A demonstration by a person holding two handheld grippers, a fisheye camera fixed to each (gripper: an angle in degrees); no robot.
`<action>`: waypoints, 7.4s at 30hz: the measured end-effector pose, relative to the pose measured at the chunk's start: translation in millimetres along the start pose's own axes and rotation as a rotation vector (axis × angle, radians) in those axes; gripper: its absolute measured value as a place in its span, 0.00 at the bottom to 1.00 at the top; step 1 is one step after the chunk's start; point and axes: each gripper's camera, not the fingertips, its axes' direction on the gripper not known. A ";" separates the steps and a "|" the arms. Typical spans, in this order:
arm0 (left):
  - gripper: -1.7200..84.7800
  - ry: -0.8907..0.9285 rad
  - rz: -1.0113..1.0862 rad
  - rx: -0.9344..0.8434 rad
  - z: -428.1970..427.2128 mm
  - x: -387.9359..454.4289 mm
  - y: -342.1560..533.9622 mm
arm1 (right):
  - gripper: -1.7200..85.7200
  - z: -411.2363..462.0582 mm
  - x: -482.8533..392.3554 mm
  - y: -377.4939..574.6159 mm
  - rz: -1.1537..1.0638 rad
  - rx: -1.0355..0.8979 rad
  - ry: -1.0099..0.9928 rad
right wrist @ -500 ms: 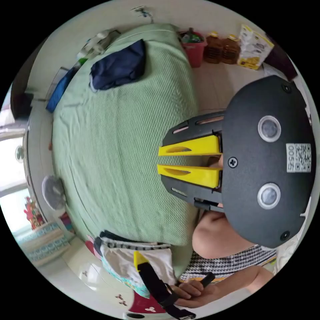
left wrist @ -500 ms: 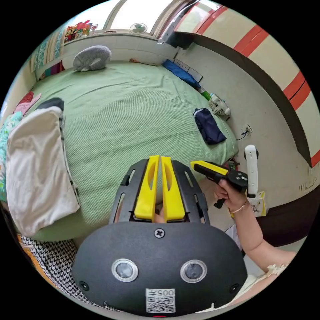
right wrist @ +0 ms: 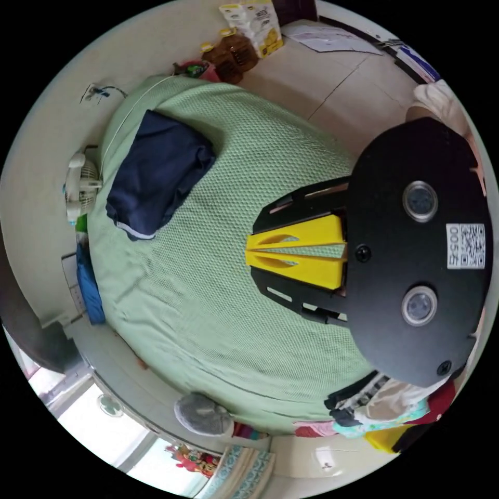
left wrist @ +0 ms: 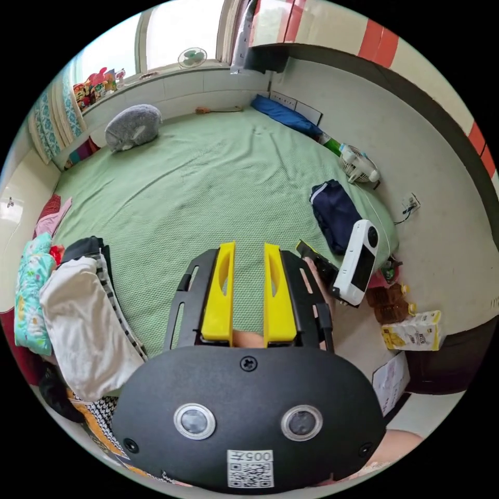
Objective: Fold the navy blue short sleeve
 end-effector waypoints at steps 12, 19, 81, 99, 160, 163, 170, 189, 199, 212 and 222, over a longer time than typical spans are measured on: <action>0.13 -0.022 0.089 -0.291 107.2 43.6 -49.0 | 0.01 6.9 24.8 -7.3 0.015 0.113 0.244; 0.13 0.041 0.098 -0.258 120.5 58.0 -68.4 | 0.01 15.9 20.1 -9.5 -0.030 0.085 0.219; 0.14 0.068 0.261 -0.354 254.9 72.2 -127.3 | 0.01 67.3 26.4 -11.3 -0.104 -0.020 0.118; 0.14 0.215 0.248 -0.349 307.6 18.5 -118.1 | 0.01 71.2 29.5 -12.1 -0.080 0.031 0.205; 0.02 -0.201 -0.113 -0.193 289.2 -174.8 36.6 | 0.09 46.2 -16.4 -12.2 -0.657 -0.105 -0.698; 0.02 -0.144 -0.055 -0.249 310.7 -165.2 33.2 | 0.11 41.1 -33.7 2.7 -0.787 -0.051 -0.733; 0.02 -0.163 -0.028 -0.276 322.8 -162.5 38.6 | 0.12 79.9 -100.4 43.3 -0.991 -0.141 -0.446; 0.02 -0.102 -0.129 -0.209 304.2 -227.9 68.3 | 0.12 140.4 -207.5 97.8 -1.178 -0.245 -0.130; 0.02 -0.107 -0.105 -0.256 333.2 -238.4 70.0 | 0.13 159.2 -233.3 98.1 -1.198 -0.278 -0.135; 0.02 -0.082 -0.064 -0.217 325.1 -254.3 79.4 | 0.13 161.1 -257.4 100.6 -1.218 -0.264 -0.096; 0.16 -0.102 -0.171 -0.055 301.9 -286.2 89.3 | 0.13 160.8 -263.4 92.7 -1.213 -0.265 -0.117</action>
